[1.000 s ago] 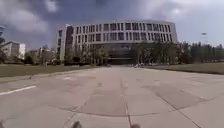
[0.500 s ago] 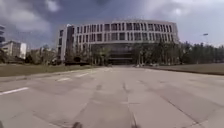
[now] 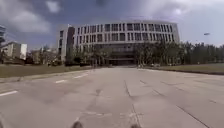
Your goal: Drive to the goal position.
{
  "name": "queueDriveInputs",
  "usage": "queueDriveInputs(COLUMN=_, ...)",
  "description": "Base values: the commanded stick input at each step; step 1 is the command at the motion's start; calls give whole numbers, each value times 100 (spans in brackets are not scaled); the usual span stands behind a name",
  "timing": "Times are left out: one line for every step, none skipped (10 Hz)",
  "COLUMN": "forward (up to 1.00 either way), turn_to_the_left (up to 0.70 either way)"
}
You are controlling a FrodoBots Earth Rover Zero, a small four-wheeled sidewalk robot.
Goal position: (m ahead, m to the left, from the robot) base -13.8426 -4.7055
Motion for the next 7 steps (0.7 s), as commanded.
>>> queueDriveInputs(forward=70, turn_to_the_left=-34)
queueDriveInputs(forward=70, turn_to_the_left=-19)
queueDriveInputs(forward=70, turn_to_the_left=-5)
queueDriveInputs(forward=70, turn_to_the_left=-1)
queueDriveInputs(forward=70, turn_to_the_left=-1)
queueDriveInputs(forward=70, turn_to_the_left=-1)
queueDriveInputs(forward=70, turn_to_the_left=-1)
